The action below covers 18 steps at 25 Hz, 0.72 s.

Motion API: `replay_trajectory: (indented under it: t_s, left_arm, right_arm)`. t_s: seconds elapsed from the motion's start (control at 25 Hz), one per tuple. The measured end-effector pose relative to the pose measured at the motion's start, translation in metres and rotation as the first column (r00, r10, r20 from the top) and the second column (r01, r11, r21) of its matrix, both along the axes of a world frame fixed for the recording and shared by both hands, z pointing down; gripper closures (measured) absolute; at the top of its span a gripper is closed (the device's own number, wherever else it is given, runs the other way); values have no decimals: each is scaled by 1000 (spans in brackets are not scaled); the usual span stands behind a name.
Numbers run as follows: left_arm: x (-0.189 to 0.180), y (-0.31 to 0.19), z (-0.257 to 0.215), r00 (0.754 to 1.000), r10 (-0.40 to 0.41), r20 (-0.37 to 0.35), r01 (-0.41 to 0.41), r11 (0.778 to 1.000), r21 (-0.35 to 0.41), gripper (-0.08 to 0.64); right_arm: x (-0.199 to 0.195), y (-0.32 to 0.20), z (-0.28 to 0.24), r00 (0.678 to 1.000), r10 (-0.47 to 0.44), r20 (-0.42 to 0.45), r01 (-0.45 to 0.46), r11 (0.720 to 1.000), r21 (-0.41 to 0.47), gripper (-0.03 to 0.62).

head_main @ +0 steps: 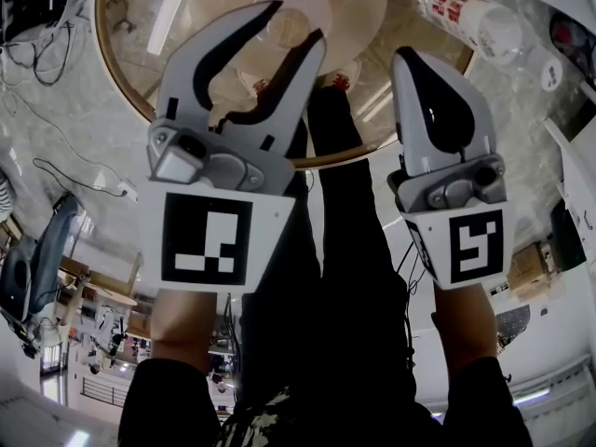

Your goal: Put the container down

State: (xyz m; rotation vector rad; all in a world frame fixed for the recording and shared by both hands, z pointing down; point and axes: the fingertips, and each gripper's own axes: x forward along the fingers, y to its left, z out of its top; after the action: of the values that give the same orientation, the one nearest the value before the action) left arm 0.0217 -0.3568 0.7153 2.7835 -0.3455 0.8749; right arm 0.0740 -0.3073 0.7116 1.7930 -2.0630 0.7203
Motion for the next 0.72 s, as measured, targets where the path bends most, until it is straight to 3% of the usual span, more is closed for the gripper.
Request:
replay_trajectory:
  t_s: [0.72]
  left_arm:
    - [-14, -17, 45, 1000, 2, 12, -2, 1000, 10, 411]
  right_arm:
    - [-22, -19, 43, 999, -31, 12, 32, 999, -25, 597]
